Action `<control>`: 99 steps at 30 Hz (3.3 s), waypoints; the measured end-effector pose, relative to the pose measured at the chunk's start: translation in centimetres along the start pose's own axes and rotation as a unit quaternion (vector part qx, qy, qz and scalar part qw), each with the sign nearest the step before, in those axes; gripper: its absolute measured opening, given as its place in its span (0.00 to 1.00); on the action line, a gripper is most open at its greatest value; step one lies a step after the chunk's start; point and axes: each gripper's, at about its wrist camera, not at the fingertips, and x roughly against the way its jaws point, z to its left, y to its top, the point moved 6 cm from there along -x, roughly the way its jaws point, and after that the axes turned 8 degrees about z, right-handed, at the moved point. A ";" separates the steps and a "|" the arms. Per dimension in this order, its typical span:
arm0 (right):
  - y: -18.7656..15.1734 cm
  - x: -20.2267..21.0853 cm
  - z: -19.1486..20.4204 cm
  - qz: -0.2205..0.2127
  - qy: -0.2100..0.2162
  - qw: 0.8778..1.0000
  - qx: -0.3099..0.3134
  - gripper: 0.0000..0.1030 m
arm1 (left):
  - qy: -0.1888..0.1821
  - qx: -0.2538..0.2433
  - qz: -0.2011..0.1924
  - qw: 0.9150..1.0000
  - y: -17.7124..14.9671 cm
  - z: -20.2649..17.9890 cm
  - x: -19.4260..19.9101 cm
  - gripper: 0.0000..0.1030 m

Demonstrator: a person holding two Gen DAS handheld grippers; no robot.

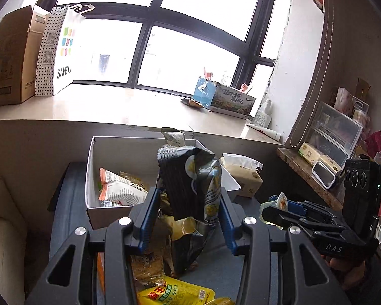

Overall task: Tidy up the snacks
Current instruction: 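Grasp the round jelly cup with the right gripper while the left carries the chip bag boxward, then grasp the orange Indian flying cake pack with the left gripper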

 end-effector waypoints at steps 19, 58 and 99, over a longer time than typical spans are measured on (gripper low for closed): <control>9.0 -8.7 -5.4 0.006 0.017 0.993 -0.113 1.00 | 0.096 0.006 0.083 0.992 4.3 5.8 -9.4 1.00; -12.8 10.0 -3.9 -0.045 -0.047 0.996 -0.066 1.00 | 0.017 0.083 0.115 0.990 -14.7 3.8 1.1 1.00; -14.2 5.8 -4.7 0.022 -0.072 0.995 -0.060 1.00 | 0.065 0.056 0.060 0.995 -12.5 6.0 3.6 0.60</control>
